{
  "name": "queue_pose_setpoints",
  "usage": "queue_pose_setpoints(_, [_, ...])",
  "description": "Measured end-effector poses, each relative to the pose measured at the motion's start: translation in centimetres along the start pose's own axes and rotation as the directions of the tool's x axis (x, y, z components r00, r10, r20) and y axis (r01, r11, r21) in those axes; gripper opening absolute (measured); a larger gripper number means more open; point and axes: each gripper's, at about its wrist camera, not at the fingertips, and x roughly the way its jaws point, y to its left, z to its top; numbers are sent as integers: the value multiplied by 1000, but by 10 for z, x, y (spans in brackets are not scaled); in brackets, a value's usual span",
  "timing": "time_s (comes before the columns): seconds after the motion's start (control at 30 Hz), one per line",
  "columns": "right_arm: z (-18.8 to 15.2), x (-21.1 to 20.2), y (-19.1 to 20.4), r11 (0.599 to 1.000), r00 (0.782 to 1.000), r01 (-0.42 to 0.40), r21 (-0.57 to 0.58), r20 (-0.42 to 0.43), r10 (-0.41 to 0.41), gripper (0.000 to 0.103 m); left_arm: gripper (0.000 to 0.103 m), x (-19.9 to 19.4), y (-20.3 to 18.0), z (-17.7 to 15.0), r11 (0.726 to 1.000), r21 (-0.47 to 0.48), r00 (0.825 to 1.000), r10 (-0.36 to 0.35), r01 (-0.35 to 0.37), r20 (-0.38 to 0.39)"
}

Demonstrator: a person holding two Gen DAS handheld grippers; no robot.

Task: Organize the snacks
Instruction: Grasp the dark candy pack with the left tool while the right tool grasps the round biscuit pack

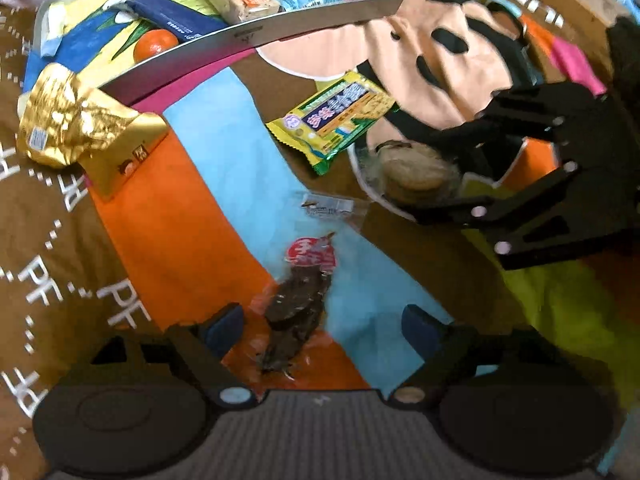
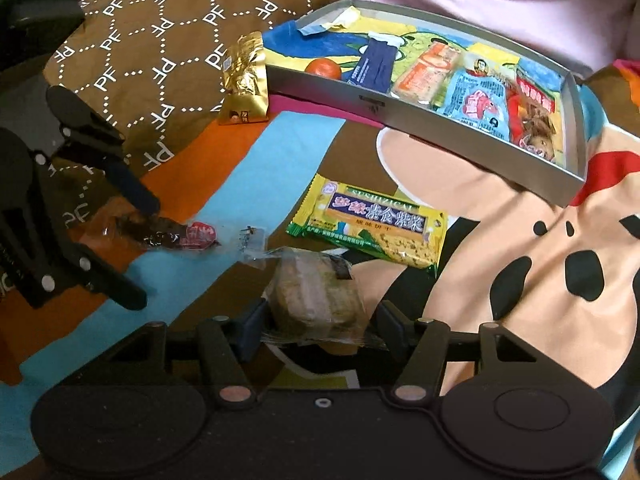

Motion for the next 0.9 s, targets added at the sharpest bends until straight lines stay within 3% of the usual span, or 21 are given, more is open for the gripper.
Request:
queue_pose_setpoints(0.13, [-3, 0, 2, 1000, 1000, 1, -18, 6, -1, 67, 97, 8, 2, 6, 997, 58, 998, 44, -42, -36])
queue_pose_setpoints(0.27, [-5, 5, -2, 1000, 1000, -10, -11, 18, 11, 73, 96, 10, 1, 7, 995, 91, 998, 43, -39, -45])
queue_pose_setpoints(0.37, [-2, 11, -3, 1000, 1000, -18, -7, 21, 18, 80, 88, 6, -1, 4, 994, 99, 998, 44, -40, -34])
queue_pose_setpoints(0.5, [0, 15, -3, 999, 999, -34, 24, 15, 33, 79, 70, -3, -9, -5, 996, 82, 999, 47, -45, -12])
queue_pose_setpoints(0.6, [-1, 14, -3, 997, 999, -44, 57, 17, 43, 74, 54, -9, -12, -9, 998, 27, 999, 53, -53, -8])
queue_pose_setpoints(0.73, [-2, 11, -2, 994, 998, -52, 94, 24, 50, 63, 50, -13, -24, -13, 987, -91, 991, 134, -135, -8])
queue_pose_setpoints(0.9, [-5, 3, 7, 994, 999, -25, 109, 35, 21, 59, 50, -18, -38, -25, 920, -314, 969, 247, -233, 4])
